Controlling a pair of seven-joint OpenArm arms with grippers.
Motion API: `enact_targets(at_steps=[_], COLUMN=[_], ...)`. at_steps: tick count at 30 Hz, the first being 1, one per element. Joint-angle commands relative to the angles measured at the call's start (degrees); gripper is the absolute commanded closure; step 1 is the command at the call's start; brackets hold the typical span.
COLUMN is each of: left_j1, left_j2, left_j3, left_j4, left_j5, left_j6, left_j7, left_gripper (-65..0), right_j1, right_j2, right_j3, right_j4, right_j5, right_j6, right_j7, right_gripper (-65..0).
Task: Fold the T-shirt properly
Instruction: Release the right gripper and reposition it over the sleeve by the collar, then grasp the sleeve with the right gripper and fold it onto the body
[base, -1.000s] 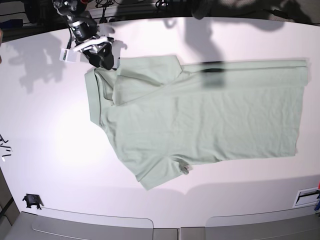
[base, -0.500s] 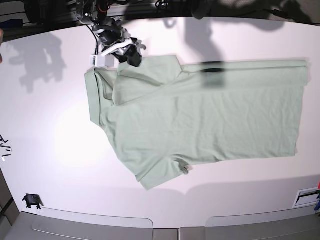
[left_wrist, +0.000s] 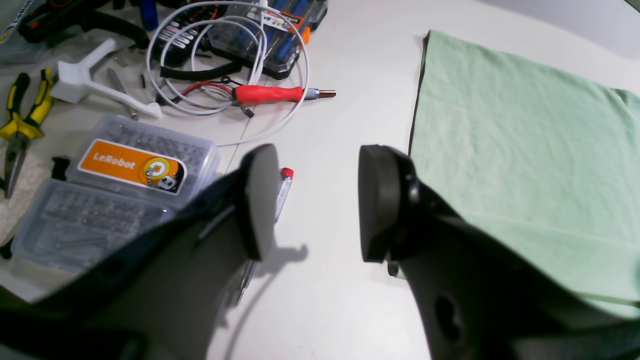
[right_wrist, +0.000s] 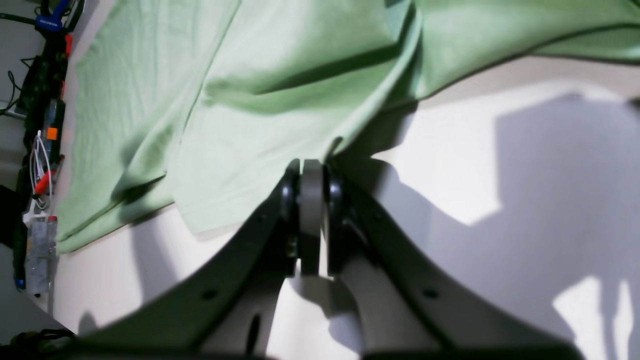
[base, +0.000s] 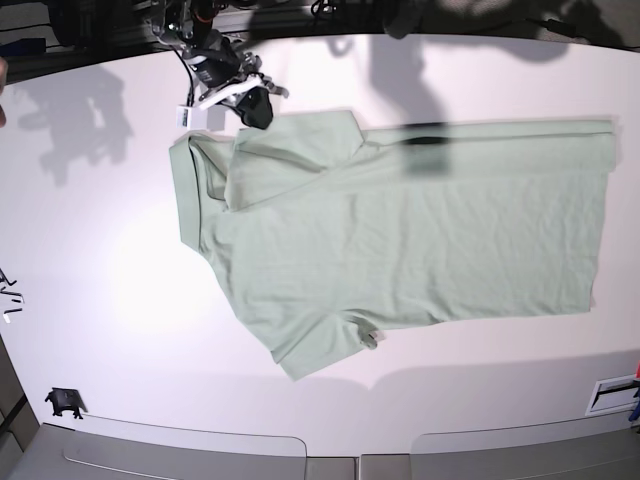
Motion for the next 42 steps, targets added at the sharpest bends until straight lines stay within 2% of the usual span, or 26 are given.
enact_targets(at_steps=[1,5,12,14,20,23,24,26,28,33,37,39,40,42], left_j1=[0.17,0.17,0.17,0.17,0.17,0.2,0.2,0.2,0.17,0.2,0.2,0.2,0.2,0.2], left_j2=[-1.73,-1.75,-1.75,-1.75,-1.75,-1.75,-1.75,-1.75,-1.75,-1.73,-1.6,-1.25,-0.92,-0.26], left_j3=[-0.68,-0.68,-0.7,-0.68,-0.7,-0.7,-0.7,-0.7,-0.7,-0.68,-0.57,-0.57,-0.5,0.28], left_j4=[0.94,0.94,0.94,0.94,0.94,0.94,0.94,0.94,0.94,0.94,0.94,0.94,0.94,0.94], left_j5=[-1.14,-1.14,-1.14,-1.11,-1.11,-1.11,-1.11,-1.11,-1.11,-1.16,-2.93,-6.58,-8.76,-12.55], left_j6=[-0.2,-0.2,-0.2,-0.17,-0.2,-0.2,-0.2,-0.2,-0.2,-0.2,-0.44,-4.46,-6.11,-6.11], left_j7=[-1.7,-1.7,-1.7,-1.68,-1.68,-1.66,-1.66,-1.66,-1.66,-1.55,0.5,3.61,5.09,7.37], left_gripper=[-24.3,-24.3,-24.3,-24.3,-24.3,-24.3,-24.3,-24.3,-24.3,-24.3,-24.2,-22.8,-20.6,-12.8], right_j1=[0.46,3.15,11.56,14.12,20.39,22.4,22.84,23.21,23.21,23.23,23.34,23.32,23.3,23.26], right_j2=[0.11,-0.35,-2.75,-3.04,-3.02,-3.04,-3.02,-3.02,-3.02,-2.99,-3.02,-2.99,-2.99,-2.99], right_j3=[0.2,0.17,-2.6,-4.85,-11.47,-12.87,-13.05,-13.03,-13.0,-12.85,-12.11,-10.75,-9.94,-7.82], right_j4=[0.83,0.85,0.83,0.83,0.83,0.83,0.83,0.83,0.83,0.83,1.03,2.08,3.06,5.55], right_j5=[1.05,4.33,3.02,0.11,-13.92,-17.38,-17.55,-17.53,-17.53,-17.51,-17.25,-16.59,-15.54,-12.87], right_j6=[1.38,4.35,5.9,5.9,5.75,5.75,5.75,5.68,5.49,5.49,5.57,5.6,5.62,5.7], right_j7=[1.18,1.11,1.18,2.21,9.14,10.64,10.99,11.52,12.04,12.76,12.59,10.34,8.09,3.04], right_gripper=[0.0,0.0,0.0,0.0,0.0,0.0,-3.0,-17.0,-24.5,-25.0,-24.9,-24.8,-24.8,-21.2])
